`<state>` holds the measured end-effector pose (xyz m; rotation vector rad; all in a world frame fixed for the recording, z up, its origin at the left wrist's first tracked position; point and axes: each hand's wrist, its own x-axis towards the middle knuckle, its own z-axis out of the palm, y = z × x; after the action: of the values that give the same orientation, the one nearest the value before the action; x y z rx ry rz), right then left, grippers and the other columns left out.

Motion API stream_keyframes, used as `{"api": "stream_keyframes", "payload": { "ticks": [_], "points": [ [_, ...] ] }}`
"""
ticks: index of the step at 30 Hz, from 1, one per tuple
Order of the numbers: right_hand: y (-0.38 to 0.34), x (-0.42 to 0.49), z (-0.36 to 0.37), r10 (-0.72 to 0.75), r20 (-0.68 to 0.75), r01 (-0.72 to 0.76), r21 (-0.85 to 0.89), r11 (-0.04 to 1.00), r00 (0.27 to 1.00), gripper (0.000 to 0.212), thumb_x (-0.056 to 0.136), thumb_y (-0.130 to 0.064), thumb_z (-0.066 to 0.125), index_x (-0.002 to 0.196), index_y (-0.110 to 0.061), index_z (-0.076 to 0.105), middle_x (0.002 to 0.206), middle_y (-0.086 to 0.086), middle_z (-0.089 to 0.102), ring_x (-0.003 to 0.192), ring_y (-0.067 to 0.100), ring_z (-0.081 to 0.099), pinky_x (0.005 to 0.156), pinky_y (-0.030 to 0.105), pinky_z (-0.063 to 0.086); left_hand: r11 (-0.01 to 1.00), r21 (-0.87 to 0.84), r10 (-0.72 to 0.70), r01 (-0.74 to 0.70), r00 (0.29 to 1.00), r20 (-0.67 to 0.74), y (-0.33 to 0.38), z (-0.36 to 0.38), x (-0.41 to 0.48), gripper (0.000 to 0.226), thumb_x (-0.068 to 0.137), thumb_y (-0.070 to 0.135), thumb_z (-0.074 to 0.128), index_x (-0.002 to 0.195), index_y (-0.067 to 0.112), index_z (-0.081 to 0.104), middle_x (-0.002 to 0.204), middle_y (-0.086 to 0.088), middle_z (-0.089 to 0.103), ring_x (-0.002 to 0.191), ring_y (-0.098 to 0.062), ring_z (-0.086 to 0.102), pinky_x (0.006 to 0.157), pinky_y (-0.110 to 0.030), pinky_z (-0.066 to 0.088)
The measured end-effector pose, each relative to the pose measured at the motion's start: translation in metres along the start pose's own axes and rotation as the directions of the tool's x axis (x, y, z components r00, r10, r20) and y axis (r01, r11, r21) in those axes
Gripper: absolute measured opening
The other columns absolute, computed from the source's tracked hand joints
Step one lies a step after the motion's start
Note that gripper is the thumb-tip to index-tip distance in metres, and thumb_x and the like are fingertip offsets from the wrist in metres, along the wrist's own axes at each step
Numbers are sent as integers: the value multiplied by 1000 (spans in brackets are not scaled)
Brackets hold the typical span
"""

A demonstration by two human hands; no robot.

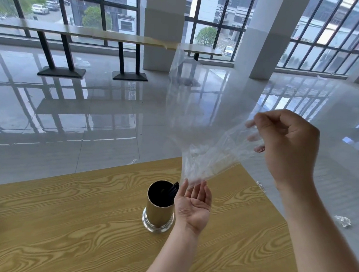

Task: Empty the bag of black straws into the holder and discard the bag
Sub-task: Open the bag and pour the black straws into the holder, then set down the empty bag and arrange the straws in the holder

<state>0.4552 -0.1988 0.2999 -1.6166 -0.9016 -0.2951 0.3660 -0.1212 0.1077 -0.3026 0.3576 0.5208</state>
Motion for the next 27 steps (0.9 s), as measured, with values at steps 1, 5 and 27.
{"api": "stream_keyframes", "payload": {
  "ticks": [1, 5, 27],
  "points": [
    [0, 0, -2, 1, -5, -1, -7, 1000, 1000, 14, 90, -34, 64, 79, -28, 72, 80, -9, 77, 62, 16, 73, 53, 48, 59, 1000, 22, -2, 2, 1000, -1, 0, 3, 1, 26, 81, 13, 74, 101, 0, 64, 89, -16, 75, 73, -27, 75, 62, -34, 62],
    [4, 2, -12, -14, -24, 12, -76, 997, 1000, 14, 89, -37, 64, 81, -29, 72, 76, -8, 76, 66, 17, 73, 62, 53, 59, 993, 116, -3, 5, 1000, -16, 2, 15, 4, 14, 81, 3, 72, 94, -2, 66, 81, -14, 75, 67, -24, 75, 57, -31, 62],
    [29, -4, -42, 22, -88, -32, -113, 993, 996, 4, 91, -25, 62, 88, -27, 62, 80, -7, 76, 62, 11, 73, 65, 51, 60, 870, 398, 249, -291, 956, 155, 45, 65, -1, 10, 73, 1, 70, 83, 2, 71, 73, -6, 70, 62, -18, 66, 66, -29, 61]
  ]
}}
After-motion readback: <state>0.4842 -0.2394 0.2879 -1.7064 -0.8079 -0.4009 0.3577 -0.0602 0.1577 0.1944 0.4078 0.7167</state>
